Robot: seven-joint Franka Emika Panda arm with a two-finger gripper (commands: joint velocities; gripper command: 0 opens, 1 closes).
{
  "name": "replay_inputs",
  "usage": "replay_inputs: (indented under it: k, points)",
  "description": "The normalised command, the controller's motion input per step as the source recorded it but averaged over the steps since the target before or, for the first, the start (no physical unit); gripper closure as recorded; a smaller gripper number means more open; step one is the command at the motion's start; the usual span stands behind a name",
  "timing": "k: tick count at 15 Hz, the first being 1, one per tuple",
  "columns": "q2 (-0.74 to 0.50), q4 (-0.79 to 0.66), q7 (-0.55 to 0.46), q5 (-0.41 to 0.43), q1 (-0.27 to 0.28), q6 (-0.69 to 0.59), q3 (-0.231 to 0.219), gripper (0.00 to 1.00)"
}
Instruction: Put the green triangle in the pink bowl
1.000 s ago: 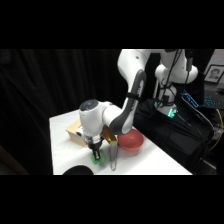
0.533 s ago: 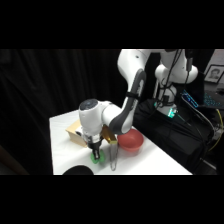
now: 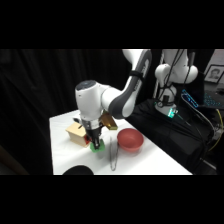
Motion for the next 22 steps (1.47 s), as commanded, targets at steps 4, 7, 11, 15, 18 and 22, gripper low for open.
replay_inputs:
  k: [4,7,11,15,18,22]
  points:
    - [-0.57,-0.46,-0.08,-0.087,0.03,-0.15,-0.007,0.94]
    - [-0.59,-0.5,-0.06,-0.106,0.017,-0.08,0.031,0.94]
    - [-0.55,-0.47,-0.05,-0.089,-0.007,-0.06,0.067,0.94]
    - [-0.45,-0.42,-0.07,-0.03,-0.041,0.01,0.094,0.94]
    - [-0.37,-0.39,-0.06,-0.021,-0.049,0.08,0.1,0.94]
    - [-0.33,-0.39,-0.06,-0.011,-0.051,0.13,0.098,0.94]
